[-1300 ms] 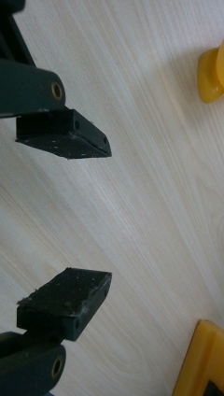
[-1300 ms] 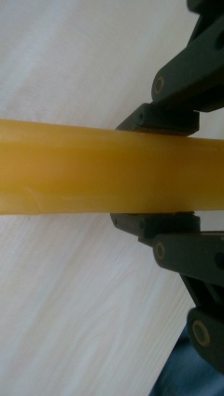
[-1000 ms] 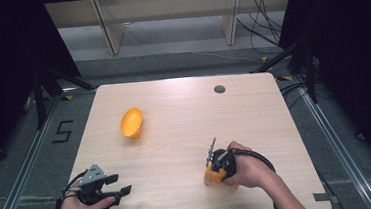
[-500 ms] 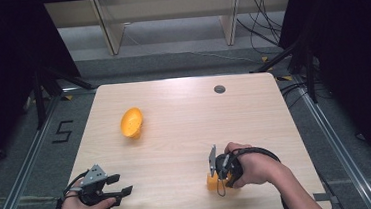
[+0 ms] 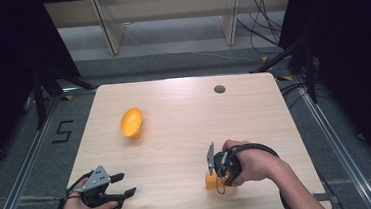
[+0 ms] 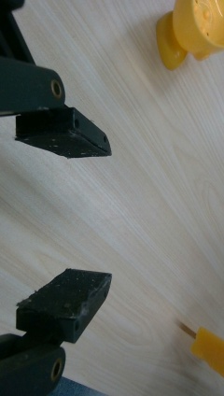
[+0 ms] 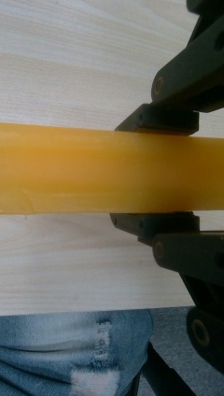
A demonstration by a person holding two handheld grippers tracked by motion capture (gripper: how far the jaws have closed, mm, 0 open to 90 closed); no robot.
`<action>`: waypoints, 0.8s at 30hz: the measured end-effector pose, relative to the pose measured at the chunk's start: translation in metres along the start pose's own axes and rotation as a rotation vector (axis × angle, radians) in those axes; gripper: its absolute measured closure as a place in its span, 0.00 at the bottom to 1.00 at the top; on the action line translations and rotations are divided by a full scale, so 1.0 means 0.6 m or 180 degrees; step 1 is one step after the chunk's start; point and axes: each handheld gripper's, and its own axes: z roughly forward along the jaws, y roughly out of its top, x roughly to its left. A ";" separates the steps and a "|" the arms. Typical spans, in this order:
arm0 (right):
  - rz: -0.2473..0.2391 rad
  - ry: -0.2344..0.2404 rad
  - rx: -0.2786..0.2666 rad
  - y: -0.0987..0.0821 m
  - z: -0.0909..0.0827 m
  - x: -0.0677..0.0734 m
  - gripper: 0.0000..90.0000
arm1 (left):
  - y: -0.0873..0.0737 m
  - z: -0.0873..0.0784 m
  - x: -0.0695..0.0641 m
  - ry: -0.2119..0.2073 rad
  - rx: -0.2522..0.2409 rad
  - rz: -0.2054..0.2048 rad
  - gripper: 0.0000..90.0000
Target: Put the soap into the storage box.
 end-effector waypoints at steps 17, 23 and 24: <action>-0.0136 -0.0045 -0.0052 0.021 -0.033 -0.006 0.69 | 0.009 0.003 -0.009 -0.0146 -0.0253 0.0154 0.34; -0.0143 -0.0041 -0.0041 0.028 -0.041 -0.006 0.69 | 0.013 0.005 -0.012 -0.0165 -0.0333 0.0275 0.33; -0.0196 -0.0038 -0.0054 0.029 -0.041 -0.007 0.69 | 0.013 0.005 -0.012 -0.0165 -0.0333 0.0275 0.33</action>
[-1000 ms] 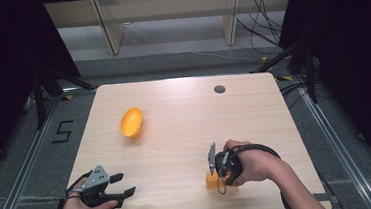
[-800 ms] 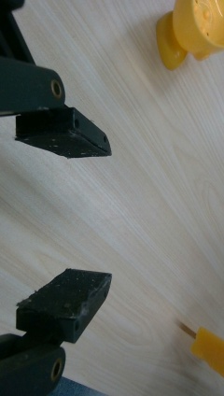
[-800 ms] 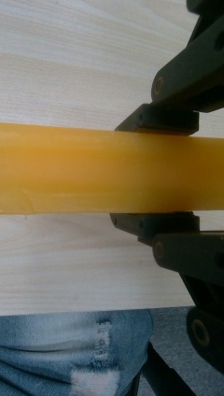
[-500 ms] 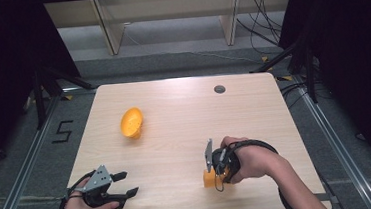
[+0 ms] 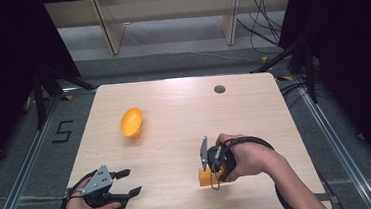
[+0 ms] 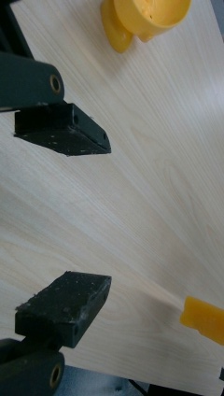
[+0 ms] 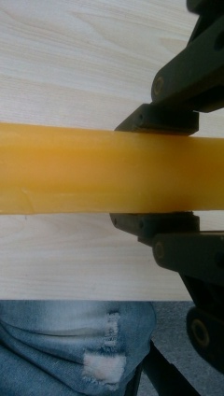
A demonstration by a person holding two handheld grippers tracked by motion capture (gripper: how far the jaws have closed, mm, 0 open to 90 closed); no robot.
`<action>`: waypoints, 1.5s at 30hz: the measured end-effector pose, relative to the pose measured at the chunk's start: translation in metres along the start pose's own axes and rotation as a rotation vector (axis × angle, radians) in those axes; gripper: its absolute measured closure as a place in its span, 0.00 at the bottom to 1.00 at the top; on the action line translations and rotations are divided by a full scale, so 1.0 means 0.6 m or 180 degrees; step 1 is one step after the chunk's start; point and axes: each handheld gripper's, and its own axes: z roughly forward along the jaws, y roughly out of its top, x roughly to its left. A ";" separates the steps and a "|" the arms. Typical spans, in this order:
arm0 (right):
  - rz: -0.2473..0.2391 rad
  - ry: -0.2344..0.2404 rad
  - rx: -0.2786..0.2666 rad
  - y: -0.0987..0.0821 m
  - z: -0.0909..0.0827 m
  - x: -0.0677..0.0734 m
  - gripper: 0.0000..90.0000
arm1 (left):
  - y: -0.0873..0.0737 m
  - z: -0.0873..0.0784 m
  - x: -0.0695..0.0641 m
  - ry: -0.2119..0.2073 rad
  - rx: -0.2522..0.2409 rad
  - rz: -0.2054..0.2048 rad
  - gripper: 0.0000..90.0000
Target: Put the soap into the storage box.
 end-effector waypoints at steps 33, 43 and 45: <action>-0.0039 -0.0054 -0.0011 0.028 -0.032 -0.013 0.69 | 0.053 0.044 -0.022 -0.0350 -0.0204 0.0435 0.32; -0.0267 -0.0076 -0.0052 0.042 -0.038 -0.023 0.69 | 0.063 0.052 -0.027 -0.0376 -0.0205 0.0395 0.32; -0.0132 -0.0069 -0.0032 0.045 -0.039 -0.019 0.69 | 0.064 0.054 -0.026 -0.0388 -0.0219 0.0452 0.32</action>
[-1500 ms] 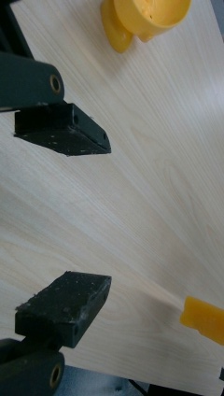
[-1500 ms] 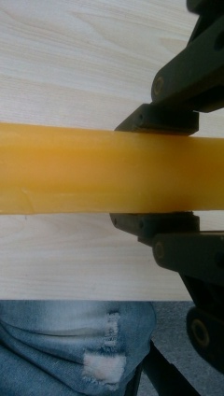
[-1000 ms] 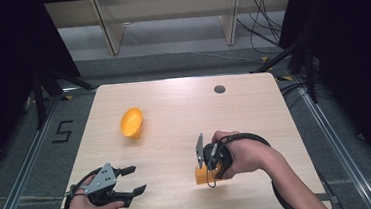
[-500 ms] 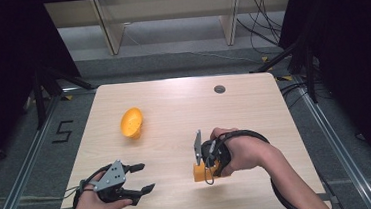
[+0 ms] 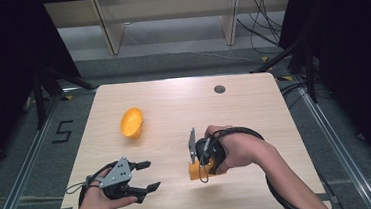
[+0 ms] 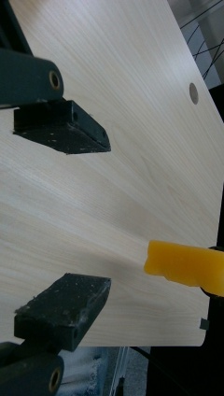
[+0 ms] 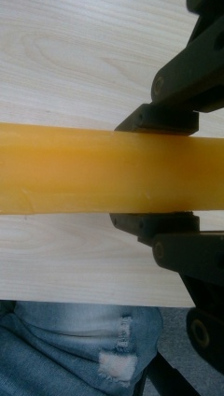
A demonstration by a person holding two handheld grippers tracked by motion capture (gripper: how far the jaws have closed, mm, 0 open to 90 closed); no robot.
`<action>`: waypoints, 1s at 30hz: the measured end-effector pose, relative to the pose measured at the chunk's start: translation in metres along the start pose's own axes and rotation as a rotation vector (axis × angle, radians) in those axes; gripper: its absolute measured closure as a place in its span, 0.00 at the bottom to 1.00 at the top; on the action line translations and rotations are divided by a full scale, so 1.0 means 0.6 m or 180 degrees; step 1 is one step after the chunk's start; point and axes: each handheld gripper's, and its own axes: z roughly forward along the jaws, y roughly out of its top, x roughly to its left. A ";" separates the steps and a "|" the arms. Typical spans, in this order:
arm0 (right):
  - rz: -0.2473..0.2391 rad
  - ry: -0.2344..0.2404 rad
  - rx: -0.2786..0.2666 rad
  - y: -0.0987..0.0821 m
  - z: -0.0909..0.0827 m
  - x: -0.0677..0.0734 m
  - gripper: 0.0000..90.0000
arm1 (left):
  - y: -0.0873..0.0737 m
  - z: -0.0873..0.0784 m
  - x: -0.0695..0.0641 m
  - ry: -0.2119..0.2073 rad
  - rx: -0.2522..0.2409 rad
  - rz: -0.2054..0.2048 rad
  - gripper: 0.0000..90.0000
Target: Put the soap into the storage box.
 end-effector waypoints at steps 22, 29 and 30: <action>-0.0028 0.0023 -0.0009 0.021 -0.003 -0.006 0.69 | 0.024 0.033 -0.005 -0.0127 -0.0023 0.0068 0.32; -0.0033 0.0037 -0.0013 0.028 -0.005 -0.008 0.69 | 0.030 0.045 -0.007 -0.0211 -0.0052 0.0116 0.32; -0.0047 0.0039 -0.0017 0.029 -0.006 -0.008 0.69 | 0.030 0.046 -0.009 -0.0197 -0.0053 0.0070 0.32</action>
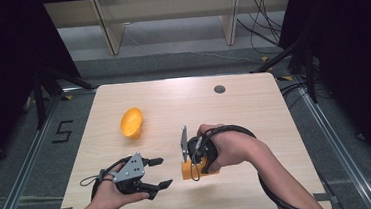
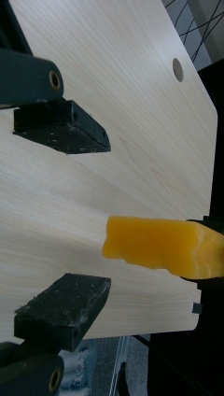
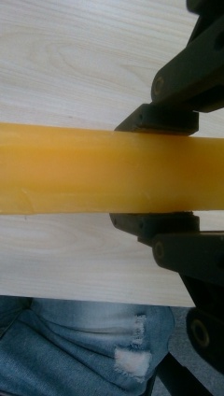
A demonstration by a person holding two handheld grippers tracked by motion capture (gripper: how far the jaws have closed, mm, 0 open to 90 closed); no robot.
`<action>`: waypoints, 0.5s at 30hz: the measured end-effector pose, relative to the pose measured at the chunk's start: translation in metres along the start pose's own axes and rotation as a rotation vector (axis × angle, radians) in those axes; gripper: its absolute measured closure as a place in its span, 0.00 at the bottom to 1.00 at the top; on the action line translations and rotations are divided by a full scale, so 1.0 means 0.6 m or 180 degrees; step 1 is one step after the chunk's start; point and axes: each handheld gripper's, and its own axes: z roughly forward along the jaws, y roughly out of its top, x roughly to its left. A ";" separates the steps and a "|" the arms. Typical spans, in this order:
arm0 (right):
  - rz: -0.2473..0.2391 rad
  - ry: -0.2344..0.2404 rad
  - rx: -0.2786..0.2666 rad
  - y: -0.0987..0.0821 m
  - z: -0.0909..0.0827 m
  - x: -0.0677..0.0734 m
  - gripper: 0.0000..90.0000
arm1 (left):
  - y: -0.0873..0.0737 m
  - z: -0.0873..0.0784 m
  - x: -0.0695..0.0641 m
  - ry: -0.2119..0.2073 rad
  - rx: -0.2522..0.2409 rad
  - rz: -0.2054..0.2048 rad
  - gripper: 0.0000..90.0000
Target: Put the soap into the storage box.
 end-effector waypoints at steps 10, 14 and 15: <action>-0.0055 0.0010 -0.0033 0.013 -0.001 -0.003 0.69 | 0.010 0.011 0.000 -0.0052 -0.0070 -0.0071 0.32; 0.0000 0.0012 -0.0015 0.014 -0.002 -0.003 0.69 | 0.014 0.017 0.000 -0.0080 -0.0051 -0.0027 0.33; 0.0000 0.0006 -0.0001 0.014 -0.002 -0.003 0.69 | 0.016 0.019 0.000 -0.0082 -0.0041 -0.0008 0.33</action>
